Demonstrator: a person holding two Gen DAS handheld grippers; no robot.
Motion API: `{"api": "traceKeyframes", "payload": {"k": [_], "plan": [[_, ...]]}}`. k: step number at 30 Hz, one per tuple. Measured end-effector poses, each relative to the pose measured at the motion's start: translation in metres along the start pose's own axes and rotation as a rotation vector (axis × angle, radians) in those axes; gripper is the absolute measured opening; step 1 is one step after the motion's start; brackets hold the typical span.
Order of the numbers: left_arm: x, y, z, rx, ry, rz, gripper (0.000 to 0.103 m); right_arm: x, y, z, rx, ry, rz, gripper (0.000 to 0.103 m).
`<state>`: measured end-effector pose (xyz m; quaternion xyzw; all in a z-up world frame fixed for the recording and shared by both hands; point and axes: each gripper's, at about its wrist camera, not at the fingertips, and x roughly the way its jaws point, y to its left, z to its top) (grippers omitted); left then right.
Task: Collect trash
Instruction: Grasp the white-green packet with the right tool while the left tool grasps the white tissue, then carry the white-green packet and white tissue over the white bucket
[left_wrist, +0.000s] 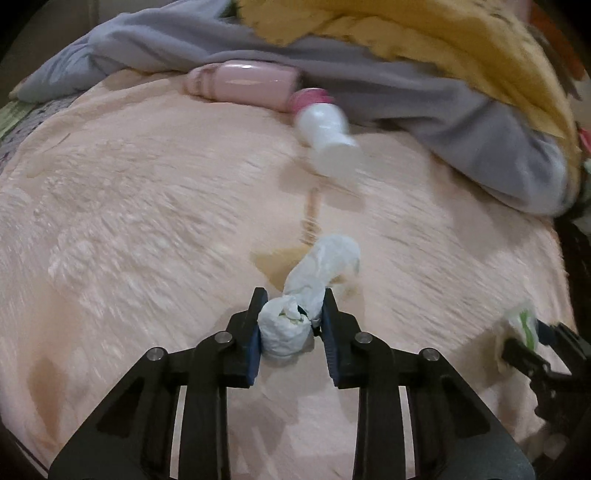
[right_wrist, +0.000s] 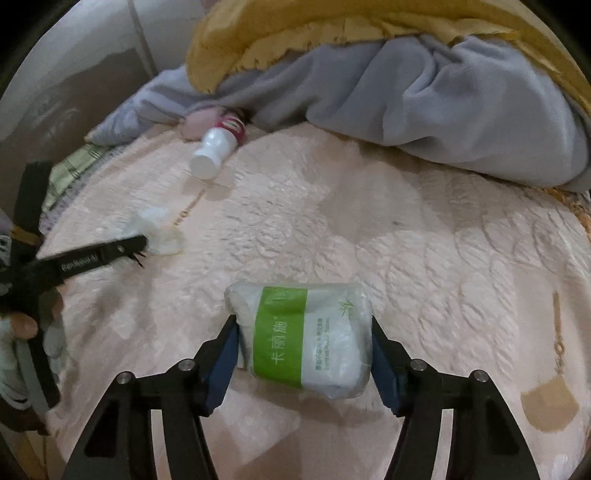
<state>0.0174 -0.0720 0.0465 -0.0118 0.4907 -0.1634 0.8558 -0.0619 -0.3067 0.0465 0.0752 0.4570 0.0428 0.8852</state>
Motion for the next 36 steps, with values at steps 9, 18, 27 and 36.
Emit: {"api": "traceKeyframes", "payload": {"k": [9, 18, 27, 36], "plan": [[-0.045, -0.080, -0.043, 0.108, -0.020, -0.103, 0.026, -0.069, -0.009, -0.043, 0.023, -0.052, -0.012, 0.063], [-0.076, -0.145, -0.070, 0.224, -0.046, -0.159, 0.026, -0.125, -0.037, -0.091, 0.087, -0.095, -0.089, 0.063], [-0.101, -0.206, -0.092, 0.330, -0.059, -0.215, 0.026, -0.179, -0.068, -0.127, 0.158, -0.142, -0.155, 0.063], [-0.119, -0.268, -0.112, 0.457, -0.069, -0.257, 0.026, -0.222, -0.103, -0.159, 0.222, -0.182, -0.224, 0.063]]}}
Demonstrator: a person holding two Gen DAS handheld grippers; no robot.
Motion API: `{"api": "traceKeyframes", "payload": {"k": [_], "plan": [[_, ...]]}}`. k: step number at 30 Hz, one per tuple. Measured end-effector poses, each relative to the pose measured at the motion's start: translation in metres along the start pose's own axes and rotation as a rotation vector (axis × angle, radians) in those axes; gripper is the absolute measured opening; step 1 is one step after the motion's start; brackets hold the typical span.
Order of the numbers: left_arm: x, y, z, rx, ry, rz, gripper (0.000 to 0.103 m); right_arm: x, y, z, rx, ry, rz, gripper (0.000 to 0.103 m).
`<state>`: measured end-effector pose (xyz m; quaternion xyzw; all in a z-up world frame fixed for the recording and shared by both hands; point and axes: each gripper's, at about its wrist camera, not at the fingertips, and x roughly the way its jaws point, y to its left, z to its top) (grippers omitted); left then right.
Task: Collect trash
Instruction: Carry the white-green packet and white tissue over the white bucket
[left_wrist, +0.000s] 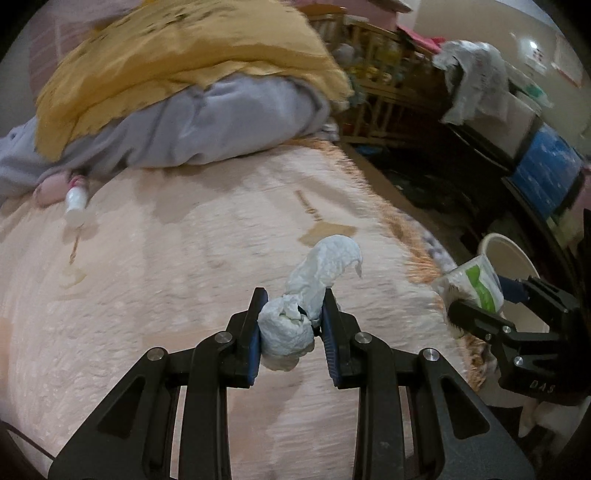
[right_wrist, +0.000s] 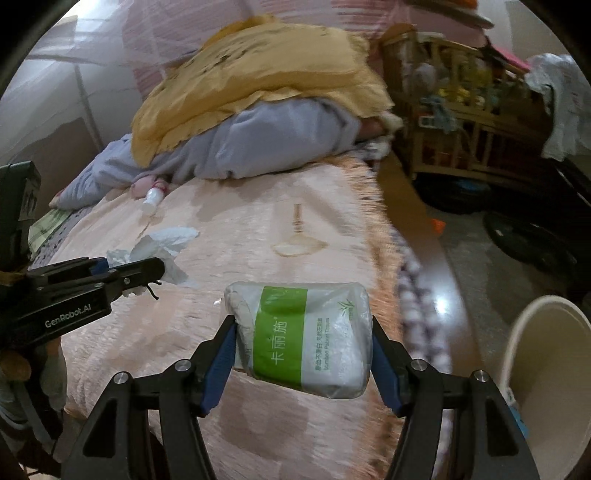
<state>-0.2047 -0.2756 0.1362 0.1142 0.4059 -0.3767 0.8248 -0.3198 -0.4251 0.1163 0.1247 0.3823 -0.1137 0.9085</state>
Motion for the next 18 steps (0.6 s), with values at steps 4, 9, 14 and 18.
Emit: {"api": "traceKeyframes", "payload": {"k": [4, 9, 14, 18], "plan": [[0.003, -0.032, 0.005, 0.058, 0.000, -0.027, 0.026, -0.016, -0.025, -0.009, 0.030, -0.013, -0.041, 0.064], [0.009, -0.079, 0.011, 0.136, 0.010, -0.075, 0.026, -0.041, -0.067, -0.023, 0.089, -0.027, -0.105, 0.064], [0.018, -0.129, 0.016, 0.208, 0.019, -0.127, 0.026, -0.059, -0.108, -0.036, 0.142, -0.027, -0.166, 0.064], [0.025, -0.165, 0.020, 0.243, 0.029, -0.173, 0.026, -0.074, -0.140, -0.049, 0.184, -0.025, -0.215, 0.064]]}}
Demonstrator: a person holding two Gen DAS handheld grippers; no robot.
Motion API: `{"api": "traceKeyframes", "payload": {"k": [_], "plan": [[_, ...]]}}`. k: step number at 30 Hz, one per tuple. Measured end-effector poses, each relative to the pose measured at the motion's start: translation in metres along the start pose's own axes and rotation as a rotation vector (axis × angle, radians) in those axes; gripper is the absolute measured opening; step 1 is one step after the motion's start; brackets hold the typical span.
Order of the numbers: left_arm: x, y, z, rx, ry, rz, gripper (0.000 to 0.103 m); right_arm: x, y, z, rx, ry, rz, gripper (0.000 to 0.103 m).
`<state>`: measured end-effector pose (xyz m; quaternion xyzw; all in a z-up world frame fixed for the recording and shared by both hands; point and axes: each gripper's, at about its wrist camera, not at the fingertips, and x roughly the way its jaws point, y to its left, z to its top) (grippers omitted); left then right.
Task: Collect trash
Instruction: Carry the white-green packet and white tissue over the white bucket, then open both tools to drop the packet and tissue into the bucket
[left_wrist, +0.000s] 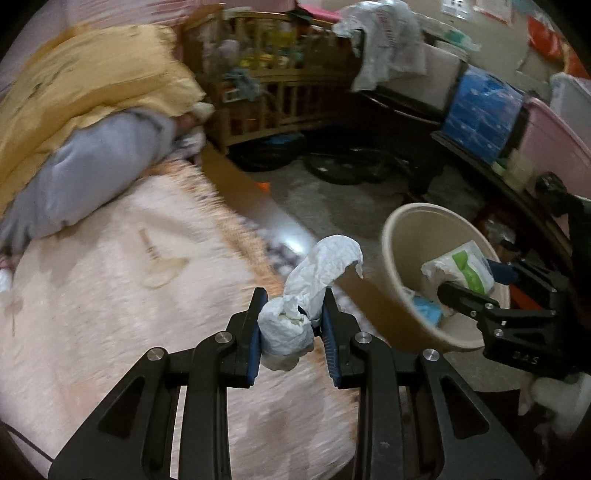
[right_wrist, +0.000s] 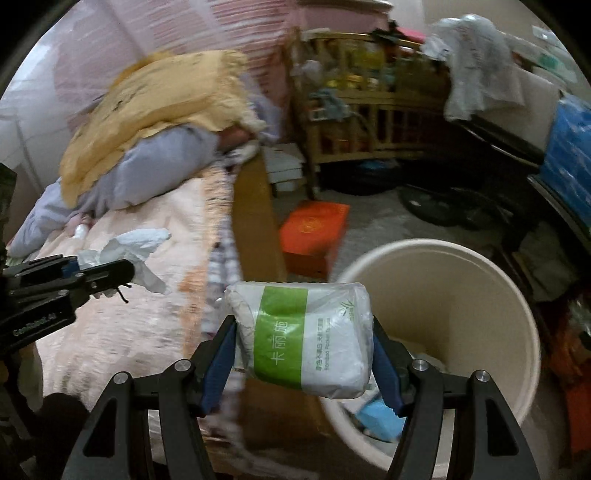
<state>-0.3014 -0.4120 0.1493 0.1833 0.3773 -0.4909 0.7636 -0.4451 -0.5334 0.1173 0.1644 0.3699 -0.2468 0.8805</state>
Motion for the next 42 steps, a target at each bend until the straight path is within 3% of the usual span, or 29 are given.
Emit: {"api": "traceKeyframes", "payload": {"k": [10, 17, 19, 22, 24, 29, 38, 42], "plan": [[0.039, -0.072, 0.027, 0.014, 0.046, -0.161, 0.026, -0.004, -0.078, -0.019, 0.099, 0.032, -0.097, 0.065], [0.065, -0.107, 0.032, 0.021, 0.081, -0.229, 0.027, -0.001, -0.114, -0.031, 0.174, 0.051, -0.125, 0.068], [0.070, -0.110, 0.033, 0.013, 0.085, -0.246, 0.031, 0.000, -0.119, -0.032, 0.193, 0.053, -0.120, 0.070], [0.072, -0.111, 0.034, 0.004, 0.079, -0.276, 0.050, -0.001, -0.126, -0.035, 0.226, 0.051, -0.114, 0.081], [0.069, -0.108, 0.035, -0.008, 0.066, -0.287, 0.057, -0.003, -0.127, -0.036, 0.242, 0.044, -0.107, 0.082], [0.054, -0.101, 0.034, -0.010, 0.027, -0.228, 0.059, -0.012, -0.121, -0.037, 0.248, 0.014, -0.116, 0.082], [-0.002, -0.091, 0.017, 0.037, -0.146, -0.064, 0.059, -0.055, -0.087, -0.036, 0.210, -0.136, -0.217, 0.082], [-0.020, -0.086, 0.009, 0.042, -0.192, -0.058, 0.059, -0.072, -0.076, -0.035, 0.209, -0.194, -0.248, 0.082]]}}
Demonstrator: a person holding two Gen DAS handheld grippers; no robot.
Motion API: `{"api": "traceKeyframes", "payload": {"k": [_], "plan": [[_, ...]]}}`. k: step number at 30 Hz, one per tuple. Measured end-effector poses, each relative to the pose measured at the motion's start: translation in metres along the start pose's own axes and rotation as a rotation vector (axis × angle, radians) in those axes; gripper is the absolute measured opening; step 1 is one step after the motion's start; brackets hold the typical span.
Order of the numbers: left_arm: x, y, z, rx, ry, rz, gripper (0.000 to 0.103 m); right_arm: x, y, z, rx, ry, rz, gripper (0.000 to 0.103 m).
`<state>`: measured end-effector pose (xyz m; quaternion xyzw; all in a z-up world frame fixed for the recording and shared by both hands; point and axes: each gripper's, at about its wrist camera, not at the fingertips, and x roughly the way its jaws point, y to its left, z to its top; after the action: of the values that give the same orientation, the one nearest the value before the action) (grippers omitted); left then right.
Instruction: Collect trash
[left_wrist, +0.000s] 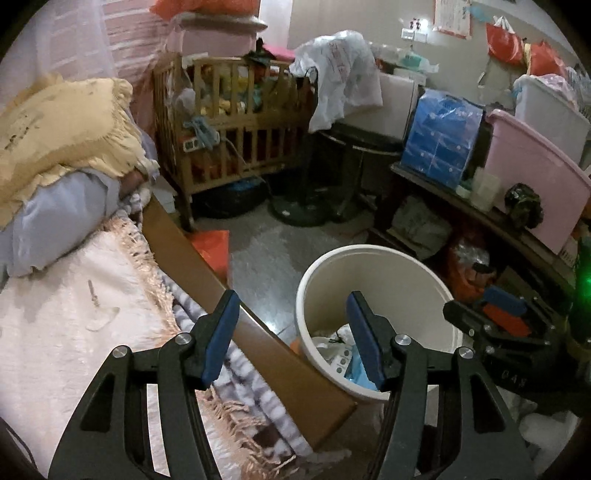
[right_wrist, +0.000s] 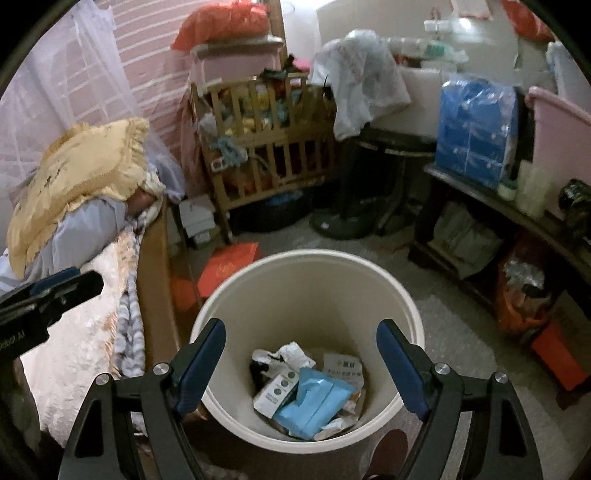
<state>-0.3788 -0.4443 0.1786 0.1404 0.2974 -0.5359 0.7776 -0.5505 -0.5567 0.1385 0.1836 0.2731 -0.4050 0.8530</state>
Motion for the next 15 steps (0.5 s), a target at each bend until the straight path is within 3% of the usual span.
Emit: {"api": "traceKeyframes", "payload": {"k": [15], "plan": [[-0.048, 0.009, -0.007, -0.002, -0.125, 0.055, 0.059, -0.049, 0.020, 0.015, 0.009, -0.112, 0.000, 0.082]]}}
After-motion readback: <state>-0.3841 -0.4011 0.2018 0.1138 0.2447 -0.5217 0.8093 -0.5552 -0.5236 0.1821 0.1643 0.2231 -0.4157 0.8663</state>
